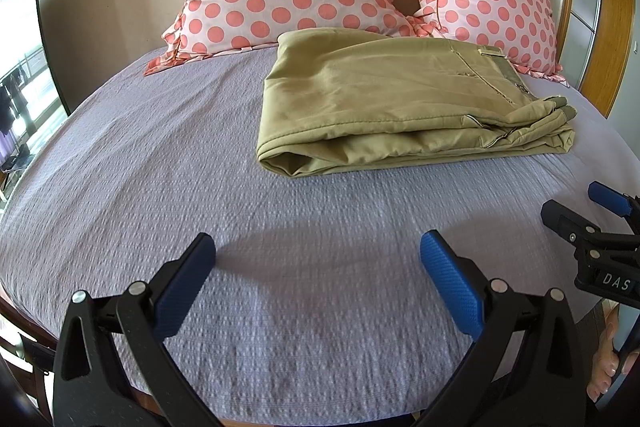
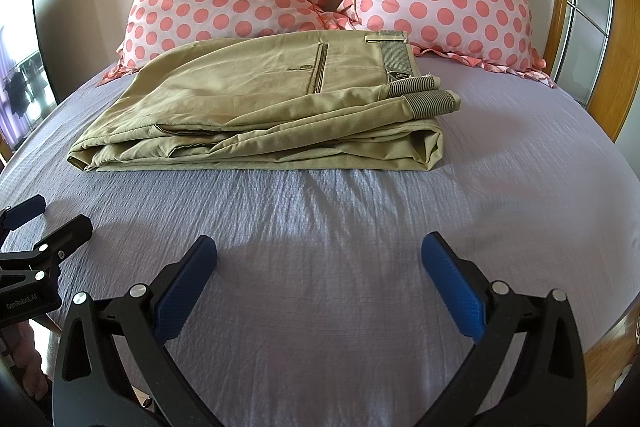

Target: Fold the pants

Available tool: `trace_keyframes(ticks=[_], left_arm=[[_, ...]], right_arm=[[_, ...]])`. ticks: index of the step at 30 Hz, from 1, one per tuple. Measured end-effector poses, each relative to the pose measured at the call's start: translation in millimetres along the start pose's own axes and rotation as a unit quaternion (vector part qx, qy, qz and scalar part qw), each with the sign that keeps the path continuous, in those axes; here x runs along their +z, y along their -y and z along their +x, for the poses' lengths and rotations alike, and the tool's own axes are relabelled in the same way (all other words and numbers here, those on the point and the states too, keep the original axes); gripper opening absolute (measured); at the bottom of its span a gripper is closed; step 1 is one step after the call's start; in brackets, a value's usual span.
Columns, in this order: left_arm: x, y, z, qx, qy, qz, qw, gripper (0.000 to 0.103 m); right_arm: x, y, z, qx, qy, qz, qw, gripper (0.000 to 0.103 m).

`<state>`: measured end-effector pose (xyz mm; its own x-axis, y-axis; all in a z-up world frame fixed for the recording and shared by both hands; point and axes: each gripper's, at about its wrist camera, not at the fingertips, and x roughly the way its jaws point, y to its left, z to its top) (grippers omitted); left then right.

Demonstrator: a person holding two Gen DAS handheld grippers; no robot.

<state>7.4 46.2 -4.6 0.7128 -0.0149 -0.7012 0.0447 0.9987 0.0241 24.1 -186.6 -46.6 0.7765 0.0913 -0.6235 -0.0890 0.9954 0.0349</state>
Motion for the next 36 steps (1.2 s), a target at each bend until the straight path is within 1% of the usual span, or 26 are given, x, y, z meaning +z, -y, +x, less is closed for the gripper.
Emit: trace_keyframes(ticks=[9, 23, 36], left_arm=[[0.0, 0.2, 0.2, 0.0, 0.0, 0.0, 1.0, 0.101], [3.9, 2.3, 2.0, -0.001, -0.016, -0.002, 0.9999, 0.101], [3.6, 3.3, 2.6, -0.001, -0.016, -0.003, 0.9999, 0.101]], right_arm=[[0.0, -0.3, 0.1, 0.0, 0.0, 0.0, 1.0, 0.102], [-0.1, 0.0, -0.1, 0.0, 0.0, 0.0, 1.0, 0.102], [-0.1, 0.9, -0.4, 0.001, 0.0, 0.0, 1.0, 0.102]])
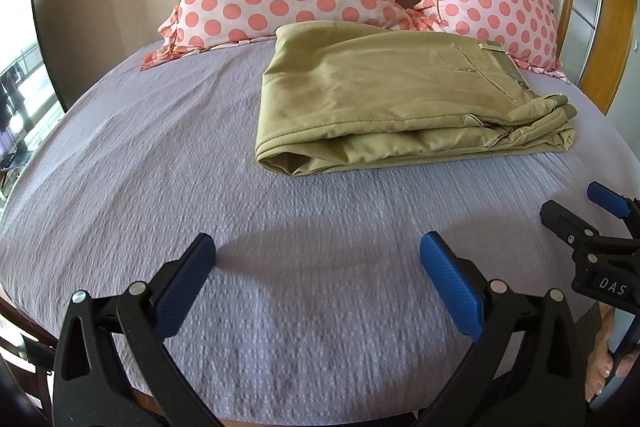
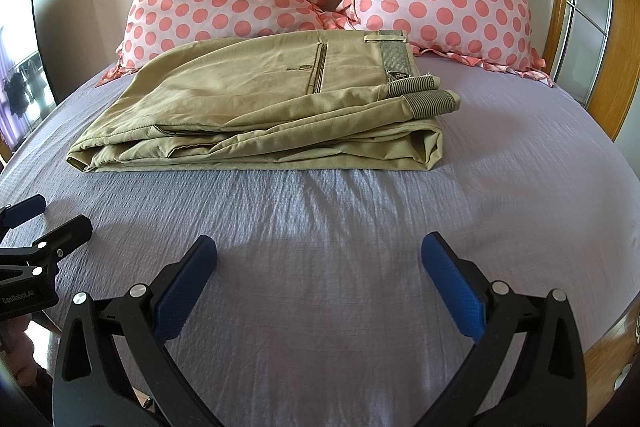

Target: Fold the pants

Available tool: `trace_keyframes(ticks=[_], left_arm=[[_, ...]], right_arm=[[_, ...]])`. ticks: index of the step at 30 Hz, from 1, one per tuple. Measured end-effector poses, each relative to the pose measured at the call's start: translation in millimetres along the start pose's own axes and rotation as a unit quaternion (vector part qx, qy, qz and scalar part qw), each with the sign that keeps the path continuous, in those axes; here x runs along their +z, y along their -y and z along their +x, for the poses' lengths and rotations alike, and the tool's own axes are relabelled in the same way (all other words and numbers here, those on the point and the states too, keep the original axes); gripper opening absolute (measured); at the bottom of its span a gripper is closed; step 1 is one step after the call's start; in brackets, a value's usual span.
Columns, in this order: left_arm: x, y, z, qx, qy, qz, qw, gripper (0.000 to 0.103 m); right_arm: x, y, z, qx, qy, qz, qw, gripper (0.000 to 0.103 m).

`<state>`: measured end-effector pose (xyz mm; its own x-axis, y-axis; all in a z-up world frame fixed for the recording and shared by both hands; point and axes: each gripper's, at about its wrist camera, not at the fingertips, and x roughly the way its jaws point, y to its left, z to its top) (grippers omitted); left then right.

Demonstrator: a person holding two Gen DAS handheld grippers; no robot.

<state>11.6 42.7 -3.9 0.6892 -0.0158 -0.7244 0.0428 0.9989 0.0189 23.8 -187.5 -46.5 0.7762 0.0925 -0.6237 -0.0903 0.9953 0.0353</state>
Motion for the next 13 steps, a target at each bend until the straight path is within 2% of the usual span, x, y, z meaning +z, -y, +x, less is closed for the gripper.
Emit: trace_keyframes(ticks=[13], left_arm=[[1.1, 1.2, 0.7, 0.004, -0.004, -0.002, 1.0, 0.101]], right_arm=[[0.0, 0.8, -0.3, 0.001, 0.0, -0.001, 1.0, 0.102]])
